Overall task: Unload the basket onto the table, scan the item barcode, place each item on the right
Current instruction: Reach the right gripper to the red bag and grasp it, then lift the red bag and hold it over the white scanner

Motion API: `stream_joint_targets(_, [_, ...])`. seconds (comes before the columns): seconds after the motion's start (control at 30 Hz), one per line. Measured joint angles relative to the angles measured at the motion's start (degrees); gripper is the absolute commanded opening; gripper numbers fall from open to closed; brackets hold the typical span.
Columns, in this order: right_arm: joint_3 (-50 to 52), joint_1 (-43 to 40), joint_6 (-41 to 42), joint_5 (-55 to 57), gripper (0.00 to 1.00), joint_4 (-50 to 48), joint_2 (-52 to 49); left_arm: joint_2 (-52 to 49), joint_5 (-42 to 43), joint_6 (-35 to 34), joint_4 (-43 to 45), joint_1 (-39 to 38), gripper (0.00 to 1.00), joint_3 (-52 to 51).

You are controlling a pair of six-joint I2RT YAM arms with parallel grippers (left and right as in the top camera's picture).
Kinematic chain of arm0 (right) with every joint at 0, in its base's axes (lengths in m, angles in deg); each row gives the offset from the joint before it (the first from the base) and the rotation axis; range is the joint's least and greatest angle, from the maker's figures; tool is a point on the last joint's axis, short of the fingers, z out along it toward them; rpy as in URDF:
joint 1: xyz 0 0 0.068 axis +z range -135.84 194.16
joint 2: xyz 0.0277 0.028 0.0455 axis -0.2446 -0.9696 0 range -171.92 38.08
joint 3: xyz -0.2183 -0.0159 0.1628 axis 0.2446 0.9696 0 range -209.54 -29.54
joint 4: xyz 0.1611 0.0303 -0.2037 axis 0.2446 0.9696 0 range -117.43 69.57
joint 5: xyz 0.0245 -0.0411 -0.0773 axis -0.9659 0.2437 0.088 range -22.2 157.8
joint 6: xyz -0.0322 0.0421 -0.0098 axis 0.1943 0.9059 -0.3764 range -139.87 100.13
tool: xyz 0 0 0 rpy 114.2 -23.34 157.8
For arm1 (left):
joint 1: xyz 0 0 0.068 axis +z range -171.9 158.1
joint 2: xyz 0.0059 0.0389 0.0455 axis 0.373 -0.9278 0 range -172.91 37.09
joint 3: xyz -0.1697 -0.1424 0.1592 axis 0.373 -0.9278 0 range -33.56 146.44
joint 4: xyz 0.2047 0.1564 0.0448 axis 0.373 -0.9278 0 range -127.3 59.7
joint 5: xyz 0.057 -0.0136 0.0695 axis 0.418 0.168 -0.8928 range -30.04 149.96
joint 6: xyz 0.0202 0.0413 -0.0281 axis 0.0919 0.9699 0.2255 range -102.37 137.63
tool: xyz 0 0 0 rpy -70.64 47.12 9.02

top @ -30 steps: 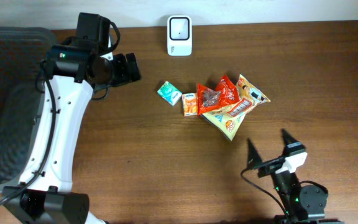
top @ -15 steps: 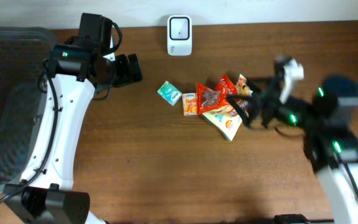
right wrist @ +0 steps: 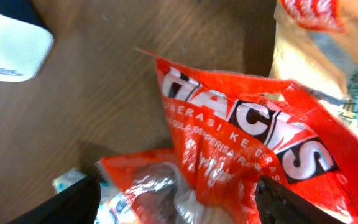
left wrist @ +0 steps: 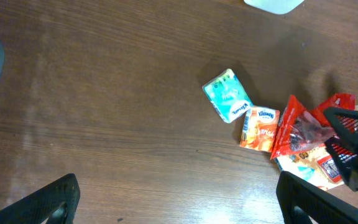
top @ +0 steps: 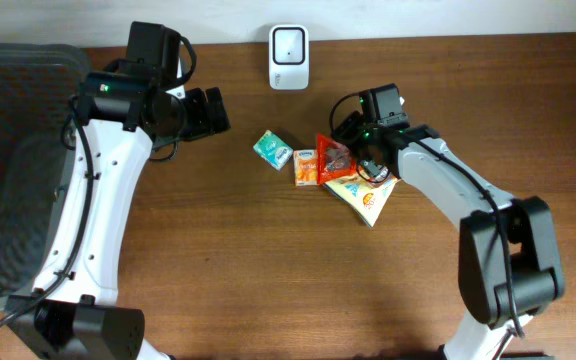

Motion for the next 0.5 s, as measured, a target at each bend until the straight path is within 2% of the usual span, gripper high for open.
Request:
stream_joint_targets(0.03, [0.0, 0.1, 0.7, 0.0, 0.64, -0.1, -1.2, 0.0, 0.0, 0.0, 0.0, 0.0, 0.99, 0.0])
stream_joint_targets(0.1, [-0.4, 0.2, 2.1, 0.0, 0.35, -0.4, -2.9, 0.0, 0.0, 0.0, 0.0, 0.0, 0.99, 0.0])
stream_joint_targets(0.13, [-0.5, 0.3, 2.4, -0.1, 0.24, -0.3, -3.3, 0.0, 0.0, 0.0, 0.0, 0.0, 0.99, 0.0])
stream_joint_targets(0.2, [-0.5, 0.4, 2.8, -0.7, 0.25, -0.3, -4.0, 0.0, 0.0, 0.0, 0.0, 0.0, 0.99, 0.0])
stream_joint_targets(0.23, [-0.5, 0.4, 2.8, -0.9, 0.59, -0.1, -4.0, 0.0, 0.0, 0.0, 0.0, 0.0, 0.99, 0.0])
stream_joint_targets(0.27, [-0.5, 0.4, 2.8, -1.0, 0.68, 0.0, -4.0, 0.0, 0.0, 0.0, 0.0, 0.0, 0.99, 0.0])
stream_joint_targets(0.33, [-0.8, 0.6, 2.8, -3.7, 0.72, -0.1, -4.0, 0.0, 0.0, 0.0, 0.0, 0.0, 0.99, 0.0])
stream_joint_targets(0.37, [-0.8, 0.7, 2.8, -5.1, 0.73, 0.2, -4.1, 0.0, 0.0, 0.0, 0.0, 0.0, 0.99, 0.0])
stream_joint_targets(0.4, [-0.8, 0.8, 2.8, -5.7, 0.66, 0.3, -4.1, 0.0, 0.0, 0.0, 0.0, 0.0, 0.99, 0.0])
stream_joint_targets(0.5, [-0.8, 2.1, 3.1, -4.2, 0.32, 1.1, -4.1, 0.0, 0.0, 0.0, 0.0, 0.0, 0.99, 0.0])
